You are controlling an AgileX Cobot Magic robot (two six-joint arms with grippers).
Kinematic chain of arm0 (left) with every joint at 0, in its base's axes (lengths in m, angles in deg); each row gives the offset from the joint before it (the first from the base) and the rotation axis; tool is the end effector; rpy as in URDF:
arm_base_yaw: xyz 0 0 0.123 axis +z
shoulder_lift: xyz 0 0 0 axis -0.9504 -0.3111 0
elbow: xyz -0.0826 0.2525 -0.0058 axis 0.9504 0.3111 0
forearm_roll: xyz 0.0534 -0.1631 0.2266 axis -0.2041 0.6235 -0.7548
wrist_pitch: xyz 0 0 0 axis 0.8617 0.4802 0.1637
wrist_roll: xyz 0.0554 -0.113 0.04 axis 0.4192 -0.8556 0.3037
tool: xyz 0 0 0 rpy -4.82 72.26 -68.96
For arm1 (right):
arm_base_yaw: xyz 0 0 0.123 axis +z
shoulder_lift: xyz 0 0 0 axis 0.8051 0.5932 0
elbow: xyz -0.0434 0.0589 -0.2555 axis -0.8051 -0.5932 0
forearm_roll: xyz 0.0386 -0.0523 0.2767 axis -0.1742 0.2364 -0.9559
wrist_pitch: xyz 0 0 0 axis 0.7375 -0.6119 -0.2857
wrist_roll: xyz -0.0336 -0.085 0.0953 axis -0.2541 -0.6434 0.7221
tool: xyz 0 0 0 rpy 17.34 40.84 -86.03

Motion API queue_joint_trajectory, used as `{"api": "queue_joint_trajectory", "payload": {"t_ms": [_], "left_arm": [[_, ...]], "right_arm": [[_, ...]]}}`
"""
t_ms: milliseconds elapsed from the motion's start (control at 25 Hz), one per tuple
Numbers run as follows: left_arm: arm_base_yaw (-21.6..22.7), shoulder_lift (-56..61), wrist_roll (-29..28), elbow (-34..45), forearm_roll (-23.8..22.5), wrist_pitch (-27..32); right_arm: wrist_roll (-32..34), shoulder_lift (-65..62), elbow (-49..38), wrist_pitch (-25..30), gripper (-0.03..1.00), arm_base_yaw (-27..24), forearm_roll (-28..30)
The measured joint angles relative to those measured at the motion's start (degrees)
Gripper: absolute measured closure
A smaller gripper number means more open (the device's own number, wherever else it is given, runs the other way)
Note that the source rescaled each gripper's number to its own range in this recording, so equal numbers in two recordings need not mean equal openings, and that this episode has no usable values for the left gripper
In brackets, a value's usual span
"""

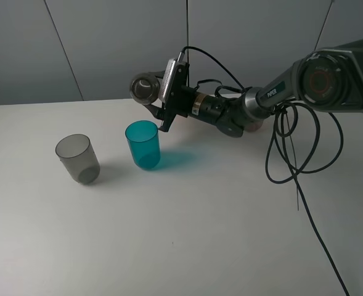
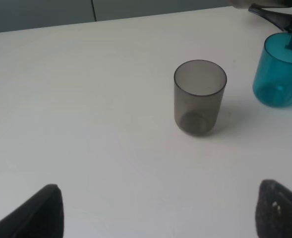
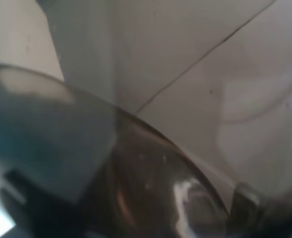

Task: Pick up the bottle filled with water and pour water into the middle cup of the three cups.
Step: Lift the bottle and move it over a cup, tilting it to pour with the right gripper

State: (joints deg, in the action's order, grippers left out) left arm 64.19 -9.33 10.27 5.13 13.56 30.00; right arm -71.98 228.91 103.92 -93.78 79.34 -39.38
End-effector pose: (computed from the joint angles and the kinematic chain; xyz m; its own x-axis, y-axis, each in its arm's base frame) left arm 0.0764 -0.0084 0.2760 -0.4583 0.0487 -0.8875 0.1157 0.9933 -0.0052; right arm 0.4610 0.2963 0.0207 0.6319 -0.4418 -0.6368 -0.5392 0.3396 -0.7706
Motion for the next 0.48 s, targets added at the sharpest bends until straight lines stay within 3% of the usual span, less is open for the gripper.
{"api": "queue_joint_trajectory", "payload": {"t_ms": [480], "left_arm": [[0.0,0.0,0.0,0.0,0.0,0.0]], "right_arm": [[-1.91,-0.01,0.46,-2.28,0.78,0.0,-0.32]]}}
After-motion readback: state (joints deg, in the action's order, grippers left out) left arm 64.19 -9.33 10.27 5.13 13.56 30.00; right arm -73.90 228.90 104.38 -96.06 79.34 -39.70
